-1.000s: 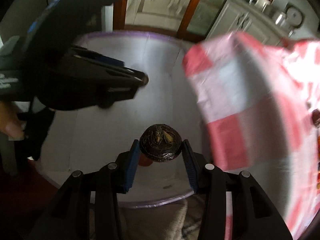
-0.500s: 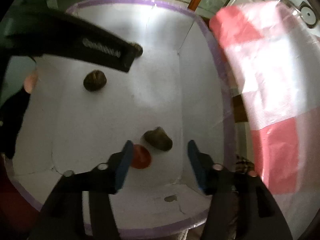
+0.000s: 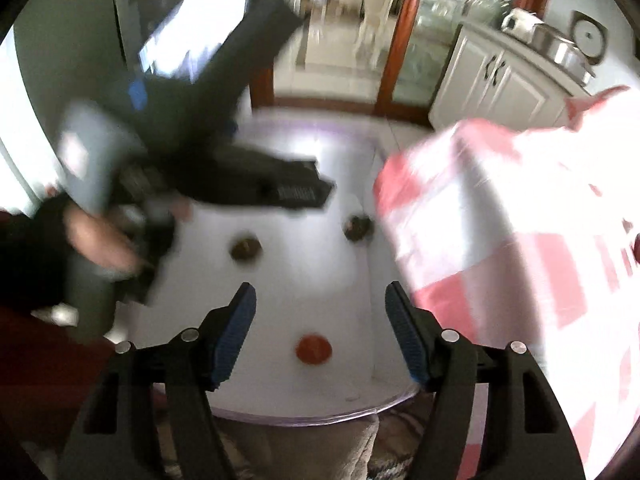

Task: Organize fruits
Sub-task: 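Swing both open tools back over the fruits on the table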

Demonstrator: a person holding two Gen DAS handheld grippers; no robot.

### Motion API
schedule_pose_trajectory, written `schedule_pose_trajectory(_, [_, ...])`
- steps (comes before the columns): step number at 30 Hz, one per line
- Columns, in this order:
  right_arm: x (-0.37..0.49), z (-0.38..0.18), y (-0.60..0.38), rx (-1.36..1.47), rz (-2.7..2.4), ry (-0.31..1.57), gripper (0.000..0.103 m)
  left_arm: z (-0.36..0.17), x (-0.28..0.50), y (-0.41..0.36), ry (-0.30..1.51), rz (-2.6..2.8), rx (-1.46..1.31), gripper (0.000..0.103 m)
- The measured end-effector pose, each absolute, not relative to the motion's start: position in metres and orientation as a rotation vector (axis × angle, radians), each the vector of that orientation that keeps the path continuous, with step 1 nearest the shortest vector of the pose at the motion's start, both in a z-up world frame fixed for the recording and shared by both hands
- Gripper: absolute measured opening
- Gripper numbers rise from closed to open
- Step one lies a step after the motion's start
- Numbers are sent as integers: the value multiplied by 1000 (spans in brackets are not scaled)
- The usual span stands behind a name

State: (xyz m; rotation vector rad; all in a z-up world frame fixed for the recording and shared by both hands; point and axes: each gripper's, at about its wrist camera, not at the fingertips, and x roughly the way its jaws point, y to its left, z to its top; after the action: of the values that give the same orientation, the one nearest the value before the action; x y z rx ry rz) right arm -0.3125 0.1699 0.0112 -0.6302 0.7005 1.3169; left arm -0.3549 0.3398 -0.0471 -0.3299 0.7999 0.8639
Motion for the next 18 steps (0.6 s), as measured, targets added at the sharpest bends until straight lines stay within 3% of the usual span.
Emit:
schedule_pose_trajectory(4, [-278, 65, 121, -381, 1265, 578, 85, 6, -334, 316, 601, 833, -252, 101])
schedule_pose_trajectory(7, [-241, 87, 73, -244, 1160, 537, 88, 36, -304, 294, 526, 716, -259, 101])
schedule_pose_trajectory(12, [-172, 93, 0, -118, 861, 555, 88, 66, -210, 240, 568, 440, -305, 101])
schedule_pose_trajectory(18, [-99, 80, -85, 26, 606, 595, 88, 55, -63, 171, 686, 237, -238, 101])
